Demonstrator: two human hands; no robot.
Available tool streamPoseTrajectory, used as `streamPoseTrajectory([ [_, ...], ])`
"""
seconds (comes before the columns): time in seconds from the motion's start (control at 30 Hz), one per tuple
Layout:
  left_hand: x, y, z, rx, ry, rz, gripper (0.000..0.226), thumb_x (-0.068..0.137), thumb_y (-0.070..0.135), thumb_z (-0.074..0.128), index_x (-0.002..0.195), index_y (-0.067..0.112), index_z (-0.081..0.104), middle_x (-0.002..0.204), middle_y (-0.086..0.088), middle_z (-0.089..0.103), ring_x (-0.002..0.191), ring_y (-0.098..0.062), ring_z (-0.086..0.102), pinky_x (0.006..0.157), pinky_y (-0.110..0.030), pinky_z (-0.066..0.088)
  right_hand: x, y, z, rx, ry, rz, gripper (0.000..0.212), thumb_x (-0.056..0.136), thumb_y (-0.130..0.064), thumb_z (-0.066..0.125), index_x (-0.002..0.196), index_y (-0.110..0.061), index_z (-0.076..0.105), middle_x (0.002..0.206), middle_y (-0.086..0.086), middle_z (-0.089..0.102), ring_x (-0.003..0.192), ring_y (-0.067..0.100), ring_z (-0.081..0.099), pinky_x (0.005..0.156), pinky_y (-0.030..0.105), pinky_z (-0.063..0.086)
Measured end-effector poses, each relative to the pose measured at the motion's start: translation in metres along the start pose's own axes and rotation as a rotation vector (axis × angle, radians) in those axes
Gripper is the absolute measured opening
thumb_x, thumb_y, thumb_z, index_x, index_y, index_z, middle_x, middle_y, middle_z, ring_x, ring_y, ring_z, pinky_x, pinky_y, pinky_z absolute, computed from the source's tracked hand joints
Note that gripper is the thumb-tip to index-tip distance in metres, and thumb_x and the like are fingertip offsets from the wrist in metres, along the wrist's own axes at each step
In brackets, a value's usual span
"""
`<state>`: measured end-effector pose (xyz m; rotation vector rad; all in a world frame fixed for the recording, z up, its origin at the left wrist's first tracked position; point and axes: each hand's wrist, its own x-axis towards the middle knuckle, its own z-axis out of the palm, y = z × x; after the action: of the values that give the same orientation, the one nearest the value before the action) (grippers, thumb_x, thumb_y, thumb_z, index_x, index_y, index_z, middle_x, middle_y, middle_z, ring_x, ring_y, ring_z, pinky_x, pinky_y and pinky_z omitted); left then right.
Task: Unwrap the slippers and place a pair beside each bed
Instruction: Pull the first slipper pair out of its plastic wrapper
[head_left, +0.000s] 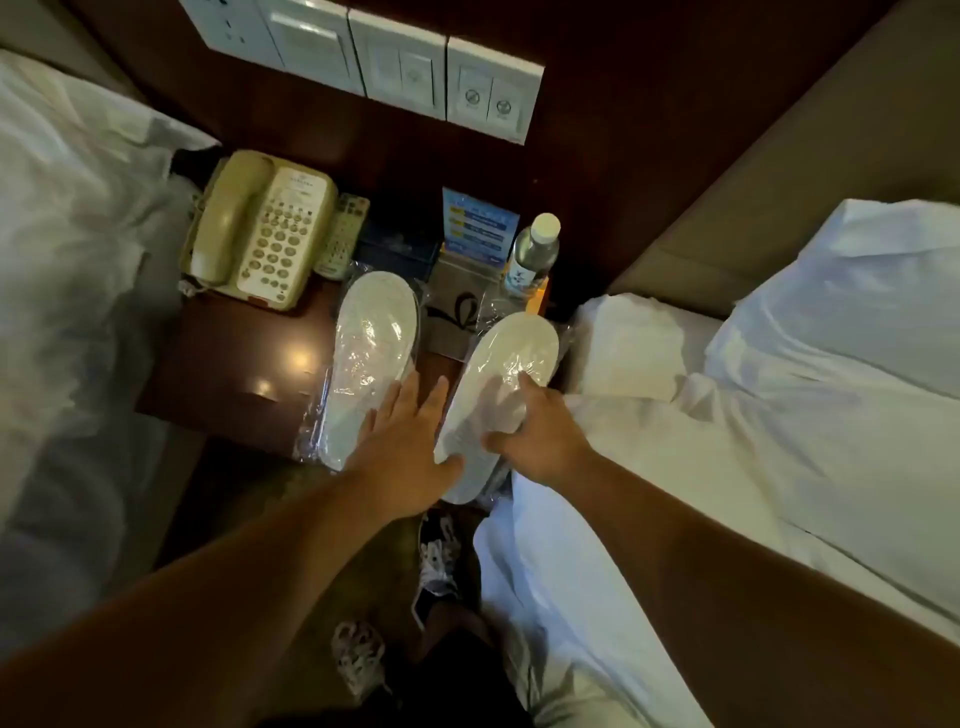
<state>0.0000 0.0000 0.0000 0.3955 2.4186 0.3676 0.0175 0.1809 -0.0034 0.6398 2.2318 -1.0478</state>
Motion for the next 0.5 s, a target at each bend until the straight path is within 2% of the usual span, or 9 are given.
streamPoseTrajectory([
  [0.1, 0.013, 0.000, 0.032, -0.067, -0.066, -0.015, 0.095, 0.088, 0.059, 0.054, 0.156, 0.033, -0.008, 0.166, -0.006, -0.012, 0.151, -0.031, -0.007, 0.119, -0.052, 0.008, 0.014, 0.017, 0.016, 0.105, 0.007, -0.017, 0.083, 0.070, -0.027, 0.081, 0.139, -0.024, 0.035, 0.128, 0.013, 0.050, 0.116, 0.034, 0.054, 0.089, 0.048, 0.054],
  [0.23, 0.031, 0.000, 0.071, -0.203, -0.072, -0.008, 0.096, 0.087, 0.054, 0.059, 0.154, 0.037, -0.009, 0.166, -0.002, -0.012, 0.151, -0.032, -0.001, 0.116, -0.054, 0.018, 0.032, 0.042, 0.030, 0.204, 0.126, 0.066, 0.056, 0.062, -0.040, 0.077, 0.109, -0.030, 0.048, 0.107, 0.005, 0.060, 0.094, 0.026, 0.062, 0.075, 0.040, 0.057],
  [0.27, 0.035, 0.001, 0.079, -0.220, -0.053, -0.011, 0.098, 0.086, 0.053, 0.061, 0.153, 0.039, -0.010, 0.166, 0.000, -0.012, 0.151, -0.032, 0.000, 0.115, -0.056, 0.020, 0.035, 0.046, 0.032, 0.291, 0.169, 0.090, 0.055, 0.063, -0.039, 0.078, 0.110, -0.031, 0.050, 0.106, 0.000, 0.064, 0.093, 0.023, 0.064, 0.072, 0.035, 0.057],
  [0.33, 0.039, 0.003, 0.096, -0.254, -0.031, -0.023, 0.100, 0.084, 0.053, 0.063, 0.147, 0.047, -0.013, 0.164, 0.005, -0.015, 0.151, -0.032, -0.002, 0.114, -0.061, 0.023, 0.042, 0.053, 0.039, 0.503, 0.219, 0.131, 0.070, 0.067, -0.035, 0.079, 0.129, -0.031, 0.048, 0.114, -0.007, 0.065, 0.104, 0.018, 0.063, 0.072, 0.025, 0.051],
  [0.4, 0.042, 0.005, 0.113, -0.241, -0.004, -0.036, 0.101, 0.082, 0.056, 0.063, 0.146, 0.050, -0.015, 0.162, 0.007, -0.022, 0.151, -0.032, -0.008, 0.114, -0.063, 0.021, 0.046, 0.056, 0.046, 0.615, 0.239, 0.231, 0.087, 0.068, -0.037, 0.077, 0.144, -0.025, 0.035, 0.124, -0.003, 0.059, 0.112, 0.021, 0.057, 0.081, 0.030, 0.049],
  [0.43, 0.044, 0.005, 0.121, -0.211, 0.017, -0.038, 0.101, 0.082, 0.058, 0.062, 0.147, 0.049, -0.015, 0.161, 0.005, -0.026, 0.150, -0.033, -0.012, 0.115, -0.063, 0.018, 0.049, 0.058, 0.050, 0.649, 0.226, 0.271, 0.085, 0.067, -0.038, 0.076, 0.142, -0.025, 0.038, 0.125, -0.001, 0.059, 0.112, 0.023, 0.058, 0.086, 0.036, 0.051],
  [0.5, 0.046, 0.005, 0.135, -0.150, 0.079, -0.039, 0.104, 0.081, 0.058, 0.063, 0.149, 0.047, -0.015, 0.160, 0.002, -0.030, 0.150, -0.033, -0.015, 0.115, -0.062, 0.012, 0.054, 0.064, 0.059, 0.726, 0.152, 0.297, 0.066, 0.066, -0.038, 0.075, 0.127, -0.026, 0.053, 0.115, 0.001, 0.067, 0.101, 0.026, 0.065, 0.085, 0.048, 0.055],
])
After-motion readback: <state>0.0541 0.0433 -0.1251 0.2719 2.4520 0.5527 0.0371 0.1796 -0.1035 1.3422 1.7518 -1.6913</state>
